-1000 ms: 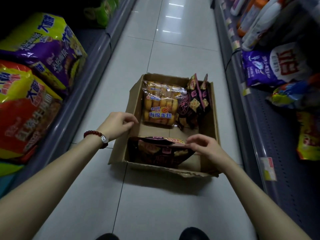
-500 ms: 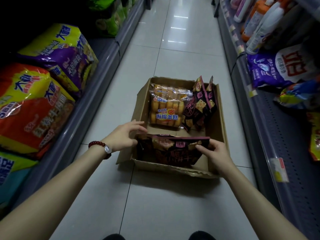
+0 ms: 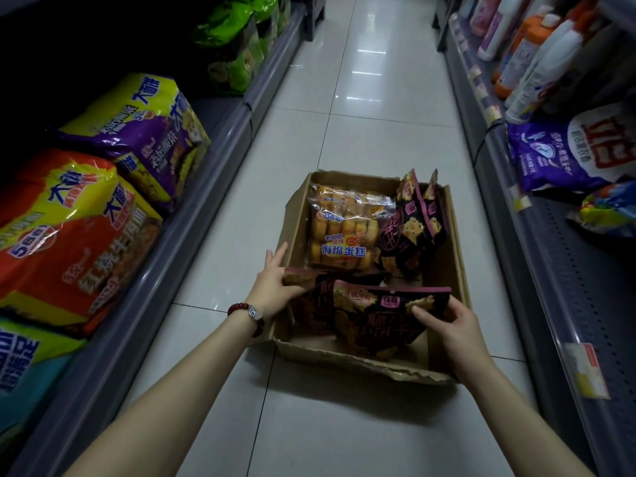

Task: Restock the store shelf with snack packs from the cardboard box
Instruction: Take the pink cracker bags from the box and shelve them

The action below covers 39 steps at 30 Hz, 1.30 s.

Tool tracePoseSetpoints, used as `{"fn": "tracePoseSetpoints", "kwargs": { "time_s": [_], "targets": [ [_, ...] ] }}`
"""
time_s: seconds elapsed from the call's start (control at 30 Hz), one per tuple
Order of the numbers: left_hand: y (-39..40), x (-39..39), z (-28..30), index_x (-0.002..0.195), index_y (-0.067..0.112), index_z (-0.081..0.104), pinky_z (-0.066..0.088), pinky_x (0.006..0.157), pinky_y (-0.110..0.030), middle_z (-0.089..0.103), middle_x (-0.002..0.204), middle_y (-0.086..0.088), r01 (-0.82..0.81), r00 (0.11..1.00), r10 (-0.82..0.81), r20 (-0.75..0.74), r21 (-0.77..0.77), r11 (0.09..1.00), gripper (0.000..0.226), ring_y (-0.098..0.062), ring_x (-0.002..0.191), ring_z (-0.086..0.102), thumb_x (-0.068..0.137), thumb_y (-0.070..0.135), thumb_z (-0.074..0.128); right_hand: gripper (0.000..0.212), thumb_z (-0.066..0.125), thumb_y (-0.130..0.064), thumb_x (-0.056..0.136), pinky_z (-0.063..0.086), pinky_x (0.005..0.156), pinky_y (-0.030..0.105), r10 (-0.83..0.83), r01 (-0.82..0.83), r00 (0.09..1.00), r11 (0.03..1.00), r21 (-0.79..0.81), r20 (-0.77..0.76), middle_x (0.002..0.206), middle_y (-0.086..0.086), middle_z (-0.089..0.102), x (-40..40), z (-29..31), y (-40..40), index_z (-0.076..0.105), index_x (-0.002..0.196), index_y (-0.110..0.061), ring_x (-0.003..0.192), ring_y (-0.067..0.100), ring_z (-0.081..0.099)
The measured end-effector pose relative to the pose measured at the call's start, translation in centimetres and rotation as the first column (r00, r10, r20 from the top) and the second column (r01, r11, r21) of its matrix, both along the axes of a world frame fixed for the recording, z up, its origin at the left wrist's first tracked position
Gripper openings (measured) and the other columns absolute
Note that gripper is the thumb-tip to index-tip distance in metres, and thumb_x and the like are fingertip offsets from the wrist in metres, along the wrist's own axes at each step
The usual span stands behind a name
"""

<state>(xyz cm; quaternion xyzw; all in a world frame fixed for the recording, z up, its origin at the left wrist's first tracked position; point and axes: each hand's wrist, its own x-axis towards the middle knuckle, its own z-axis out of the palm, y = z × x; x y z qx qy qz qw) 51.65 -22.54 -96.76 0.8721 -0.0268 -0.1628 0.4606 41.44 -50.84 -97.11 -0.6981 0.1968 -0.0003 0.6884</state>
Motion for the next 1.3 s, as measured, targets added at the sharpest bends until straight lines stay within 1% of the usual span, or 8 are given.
{"fn": "tracePoseSetpoints", "kwargs": {
  "time_s": [0.17, 0.3, 0.43, 0.5, 0.67, 0.93, 1.0, 1.3],
  "targets": [
    [-1.0, 1.3, 0.1, 0.099, 0.015, 0.072, 0.016, 0.118, -0.039, 0.027, 0.154, 0.004, -0.127, 0.985, 0.145, 0.093, -0.174, 0.976, 0.021, -0.014, 0.146, 0.008, 0.081, 0.025, 0.070, 0.023, 0.071, -0.002, 0.080, 0.052, 0.063, 0.011, 0.058, -0.059, 0.996, 0.998, -0.016, -0.063, 0.098, 0.003, 0.072, 0.6, -0.2, -0.2, 0.067, 0.101, -0.009, 0.098, 0.014, 0.065],
    [-1.8, 2.2, 2.2, 0.097, 0.016, 0.071, 0.052, 0.093, -0.046, 0.071, 0.105, -0.008, -0.214, 0.963, 0.264, 0.057, -0.438, 0.873, 0.014, -0.022, 0.103, 0.065, 0.084, 0.020, 0.068, 0.024, 0.069, -0.010, 0.082, 0.057, 0.074, 0.028, -0.005, 0.010, 0.998, 0.997, 0.082, -0.064, 0.101, 0.012, 0.073, 1.6, 0.5, -0.2, 0.066, 0.105, -0.003, 0.099, 0.026, 0.069],
    [-2.4, 3.8, 6.6, 0.086, 0.019, 0.067, 0.056, 0.074, -0.028, 0.070, 0.087, 0.000, -0.239, 0.958, 0.286, 0.029, -0.471, 0.849, 0.005, -0.011, 0.083, 0.068, 0.088, 0.020, 0.062, 0.065, 0.086, -0.048, 0.056, 0.057, 0.079, 0.036, -0.026, 0.029, 0.999, 0.994, 0.110, -0.032, 0.103, 0.011, 0.073, 4.1, 5.2, -0.8, 0.066, 0.104, -0.008, 0.097, 0.023, 0.071],
    [-2.6, 4.3, 9.9, 0.090, 0.015, 0.067, 0.055, 0.070, -0.023, 0.070, 0.088, 0.000, -0.269, 0.955, 0.295, -0.028, -0.505, 0.820, 0.009, -0.006, 0.080, 0.068, 0.089, 0.021, 0.061, 0.079, 0.088, -0.055, 0.044, 0.056, 0.081, 0.038, -0.047, 0.048, 0.999, 0.990, 0.131, -0.010, 0.104, 0.012, 0.073, 5.4, 9.2, -0.9, 0.067, 0.104, -0.008, 0.096, 0.025, 0.071],
    [-2.1, 4.9, 20.7, 0.086, 0.014, 0.068, 0.054, 0.081, -0.037, 0.072, 0.095, -0.011, -0.323, 0.946, 0.290, -0.147, -0.520, 0.791, 0.017, -0.024, 0.092, 0.068, 0.086, 0.031, 0.066, 0.038, 0.075, -0.028, 0.072, 0.058, 0.069, 0.029, -0.087, 0.081, 0.996, 0.983, 0.165, 0.029, 0.093, 0.008, 0.075, 8.5, 22.5, -0.1, 0.067, 0.102, -0.007, 0.086, 0.022, 0.073],
    [-0.3, 5.9, 42.0, 0.084, 0.008, 0.069, 0.055, 0.084, -0.046, 0.073, 0.094, -0.016, -0.448, 0.893, 0.395, -0.214, -0.501, 0.741, 0.033, -0.031, 0.090, 0.070, 0.079, 0.041, 0.071, 0.050, 0.077, -0.033, 0.064, 0.056, 0.065, 0.027, -0.030, 0.010, 0.994, 0.982, 0.189, 0.103, 0.089, 0.005, 0.076, 12.4, 43.4, 2.9, 0.066, 0.105, -0.006, 0.083, 0.020, 0.073],
    [0.5, 6.3, 47.2, 0.081, 0.013, 0.071, 0.055, 0.085, -0.048, 0.074, 0.092, -0.014, -0.450, 0.892, 0.401, -0.211, -0.512, 0.732, 0.034, -0.030, 0.089, 0.070, 0.075, 0.046, 0.073, 0.038, 0.075, -0.028, 0.071, 0.056, 0.065, 0.027, -0.018, -0.006, 0.991, 0.983, 0.184, 0.130, 0.087, 0.003, 0.076, 13.3, 48.4, 3.7, 0.067, 0.102, -0.008, 0.082, 0.019, 0.073],
    [3.5, 5.3, 70.3, 0.073, 0.011, 0.071, 0.056, 0.063, -0.027, 0.075, 0.075, -0.006, -0.418, 0.897, 0.425, -0.122, -0.553, 0.721, 0.028, -0.019, 0.069, 0.072, 0.083, 0.037, 0.067, 0.011, 0.070, -0.013, 0.085, 0.059, 0.070, 0.033, 0.065, -0.099, 0.971, 0.985, 0.141, 0.228, 0.086, 0.007, 0.075, 15.4, 70.4, 7.1, 0.069, 0.095, -0.008, 0.078, 0.022, 0.072]
  ]
}}
